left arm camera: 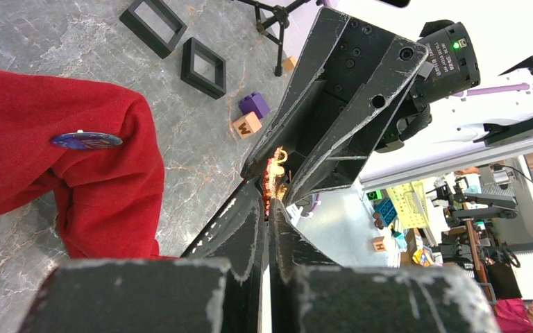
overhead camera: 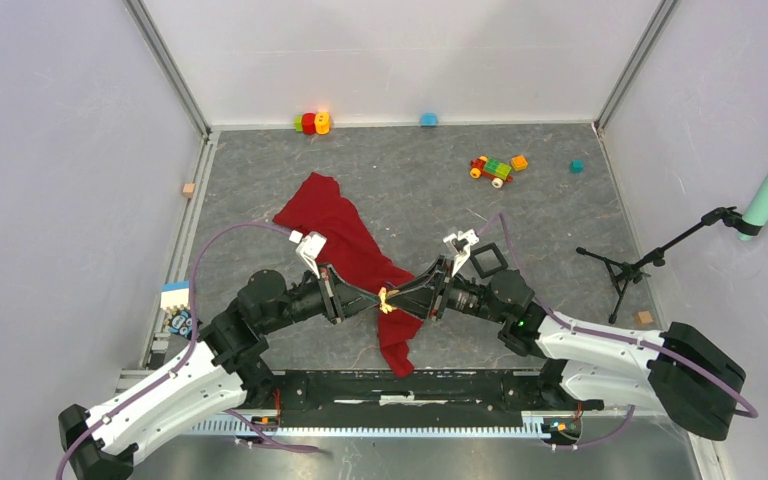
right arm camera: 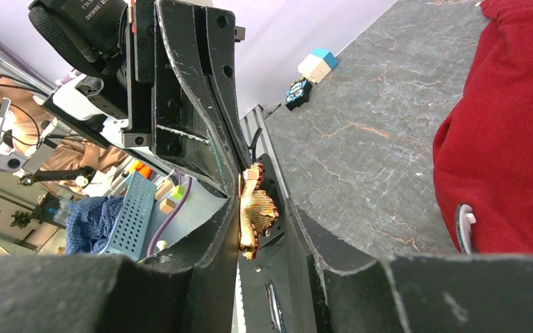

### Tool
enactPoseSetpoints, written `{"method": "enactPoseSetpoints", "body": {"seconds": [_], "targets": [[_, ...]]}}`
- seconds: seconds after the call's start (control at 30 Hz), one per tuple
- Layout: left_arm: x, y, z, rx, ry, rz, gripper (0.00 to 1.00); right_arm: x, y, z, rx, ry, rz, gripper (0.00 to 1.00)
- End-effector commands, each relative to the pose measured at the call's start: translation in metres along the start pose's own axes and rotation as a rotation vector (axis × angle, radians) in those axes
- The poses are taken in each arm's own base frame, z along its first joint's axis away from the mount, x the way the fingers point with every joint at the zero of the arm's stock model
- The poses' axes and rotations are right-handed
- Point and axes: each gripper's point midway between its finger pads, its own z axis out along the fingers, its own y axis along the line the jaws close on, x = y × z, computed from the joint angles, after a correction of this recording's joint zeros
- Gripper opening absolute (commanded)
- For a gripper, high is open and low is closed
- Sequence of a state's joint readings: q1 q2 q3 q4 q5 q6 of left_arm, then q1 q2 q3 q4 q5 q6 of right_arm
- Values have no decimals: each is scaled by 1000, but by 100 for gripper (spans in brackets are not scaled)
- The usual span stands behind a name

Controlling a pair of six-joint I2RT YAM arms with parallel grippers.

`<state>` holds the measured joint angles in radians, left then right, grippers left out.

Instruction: Remove the brooch from the garment

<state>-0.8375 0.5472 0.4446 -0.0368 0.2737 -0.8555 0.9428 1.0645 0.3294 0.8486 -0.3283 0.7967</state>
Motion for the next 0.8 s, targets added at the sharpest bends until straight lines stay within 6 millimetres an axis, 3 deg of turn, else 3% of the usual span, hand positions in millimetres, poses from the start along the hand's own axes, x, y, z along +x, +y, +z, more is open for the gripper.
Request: {"method": "enactPoseSetpoints", "body": {"seconds": [0.0, 0.27, 0.43, 0.53, 0.77], "targets": [[-8, -22, -1, 91, -18, 7, 2, -13, 6, 8, -7, -29, -18, 34], [-8, -22, -2, 94, -23, 10, 2, -8, 11, 10, -45, -8, -10, 41], [-11, -23, -5, 97, -44, 12, 2, -11, 23, 3, -108, -37, -7, 61], [-10, -22, -5, 95, -48, 9, 2, -14, 24, 0, -107, -56, -10, 60], [-10, -24, -6, 107, -47, 8, 2, -20, 28, -1, -115, -76, -14, 47]]}}
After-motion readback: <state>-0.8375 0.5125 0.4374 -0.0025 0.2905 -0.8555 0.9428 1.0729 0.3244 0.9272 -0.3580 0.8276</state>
